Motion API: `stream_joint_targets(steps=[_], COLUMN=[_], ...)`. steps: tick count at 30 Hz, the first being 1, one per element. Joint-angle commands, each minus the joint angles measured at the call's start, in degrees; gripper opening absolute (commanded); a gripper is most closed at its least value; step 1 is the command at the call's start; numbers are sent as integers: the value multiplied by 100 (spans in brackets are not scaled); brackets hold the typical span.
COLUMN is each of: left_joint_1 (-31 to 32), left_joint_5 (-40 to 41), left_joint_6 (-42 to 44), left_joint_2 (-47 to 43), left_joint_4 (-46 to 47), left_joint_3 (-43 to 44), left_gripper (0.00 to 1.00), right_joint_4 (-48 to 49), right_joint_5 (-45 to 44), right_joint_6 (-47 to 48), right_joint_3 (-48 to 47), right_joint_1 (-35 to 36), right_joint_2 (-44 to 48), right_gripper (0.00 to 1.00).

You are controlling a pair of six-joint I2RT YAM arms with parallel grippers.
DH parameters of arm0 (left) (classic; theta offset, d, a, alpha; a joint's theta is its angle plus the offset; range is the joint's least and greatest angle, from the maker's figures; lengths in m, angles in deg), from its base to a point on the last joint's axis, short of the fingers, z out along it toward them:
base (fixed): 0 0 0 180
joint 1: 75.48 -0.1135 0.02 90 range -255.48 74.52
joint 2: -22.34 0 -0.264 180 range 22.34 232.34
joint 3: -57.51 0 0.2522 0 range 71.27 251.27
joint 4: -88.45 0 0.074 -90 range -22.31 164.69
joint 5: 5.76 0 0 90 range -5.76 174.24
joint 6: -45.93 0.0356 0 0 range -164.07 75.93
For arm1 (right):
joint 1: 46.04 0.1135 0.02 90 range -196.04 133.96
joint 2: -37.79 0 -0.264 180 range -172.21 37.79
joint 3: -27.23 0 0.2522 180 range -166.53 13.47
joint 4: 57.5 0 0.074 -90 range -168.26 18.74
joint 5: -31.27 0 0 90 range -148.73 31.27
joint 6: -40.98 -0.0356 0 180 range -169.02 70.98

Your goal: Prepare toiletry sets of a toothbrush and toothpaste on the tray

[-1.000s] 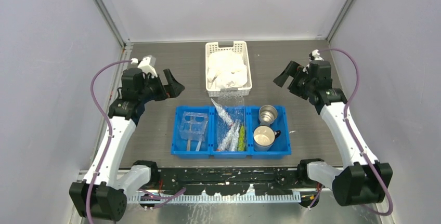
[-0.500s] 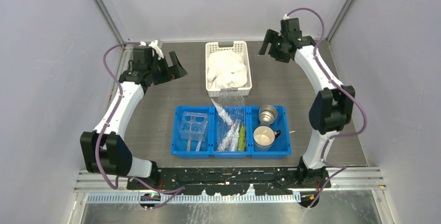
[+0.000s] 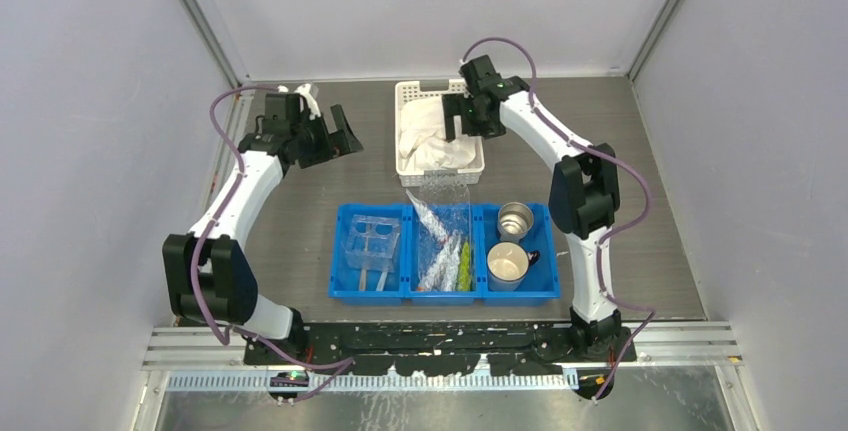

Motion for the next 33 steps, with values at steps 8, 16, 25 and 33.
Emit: stream_joint_targets(steps=[8,16,25,33], left_joint_1=[11,11,14,19], left_joint_5=[-275,-291,-291,-339], left_joint_6=[61,103,105,70], left_joint_2=[149,191,205,214], left_joint_4=[124,88,92,122], left_joint_3=[-47,-21,-83,-126], left_gripper=[96,96,96,96], right_joint_4=[-431,-831,-51,-157], right_joint_5=[-864,-853,-824,-2645], right_joint_6=[313,246,-1179,-3082], right_joint_3=[-704,-1858,-416,455], right_joint_1=[51,-95,-1274,-1978], right_joint_2=[-938,-1827,-697,-52], right_gripper=[96,30,1,0])
